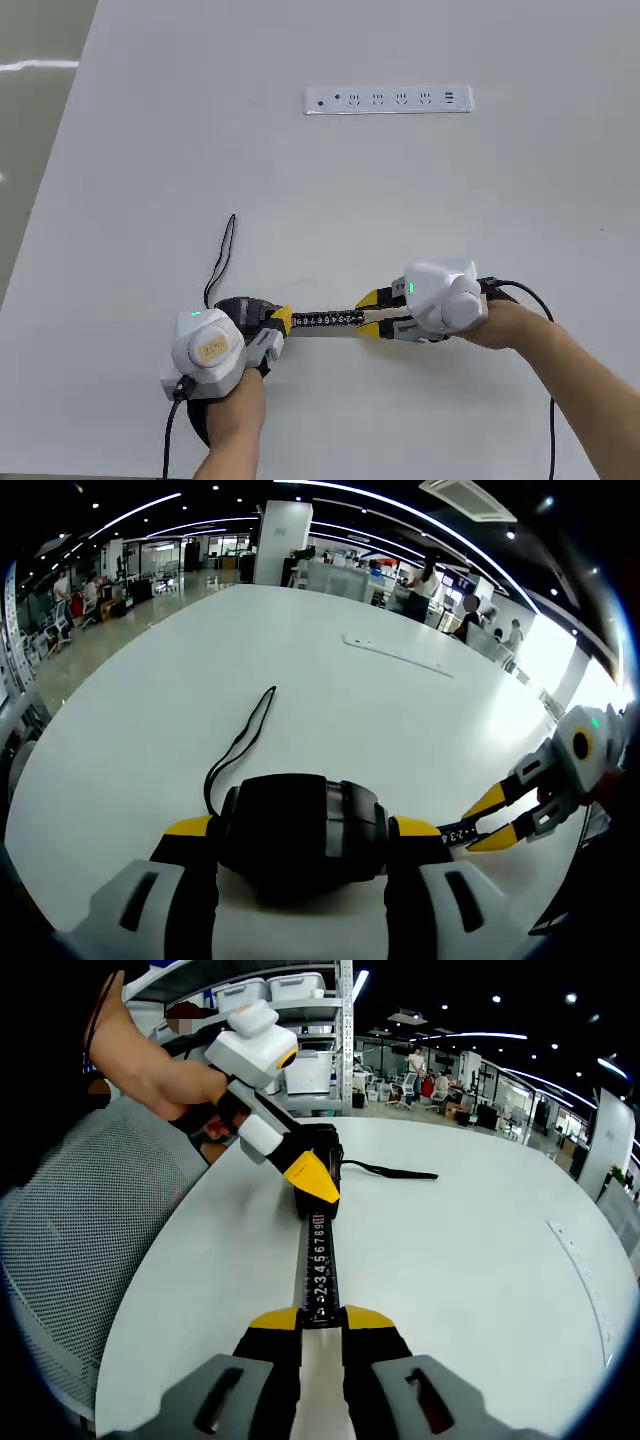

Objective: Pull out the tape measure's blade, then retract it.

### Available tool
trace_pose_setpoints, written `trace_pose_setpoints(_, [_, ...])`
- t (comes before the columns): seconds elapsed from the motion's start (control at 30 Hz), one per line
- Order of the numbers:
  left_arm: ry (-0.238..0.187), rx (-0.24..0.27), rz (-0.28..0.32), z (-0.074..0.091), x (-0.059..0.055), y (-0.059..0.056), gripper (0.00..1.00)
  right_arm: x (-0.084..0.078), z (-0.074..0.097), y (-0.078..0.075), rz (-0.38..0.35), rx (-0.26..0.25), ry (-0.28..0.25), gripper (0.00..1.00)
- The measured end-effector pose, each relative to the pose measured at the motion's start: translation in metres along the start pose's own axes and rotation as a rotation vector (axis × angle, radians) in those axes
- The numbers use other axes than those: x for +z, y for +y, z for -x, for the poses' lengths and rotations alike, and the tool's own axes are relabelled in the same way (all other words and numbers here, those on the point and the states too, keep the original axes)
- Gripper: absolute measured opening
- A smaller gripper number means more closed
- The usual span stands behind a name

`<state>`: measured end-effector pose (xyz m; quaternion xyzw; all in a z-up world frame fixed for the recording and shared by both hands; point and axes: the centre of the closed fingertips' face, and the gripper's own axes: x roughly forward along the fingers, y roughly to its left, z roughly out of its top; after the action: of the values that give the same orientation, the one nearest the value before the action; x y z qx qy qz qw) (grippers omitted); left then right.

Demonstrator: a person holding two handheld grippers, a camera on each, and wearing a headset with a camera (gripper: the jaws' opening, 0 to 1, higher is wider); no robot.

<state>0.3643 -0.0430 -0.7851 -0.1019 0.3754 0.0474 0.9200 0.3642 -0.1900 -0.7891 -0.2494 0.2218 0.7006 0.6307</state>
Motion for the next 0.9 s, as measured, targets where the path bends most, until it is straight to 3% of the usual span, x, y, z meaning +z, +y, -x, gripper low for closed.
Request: trace_pose_setpoints(0.9, [0.003,-0.012,0.007,0.0,0.001,0.001,0.66,0.009,-0.011,0.0,0.001,0.011,-0.016,0.13])
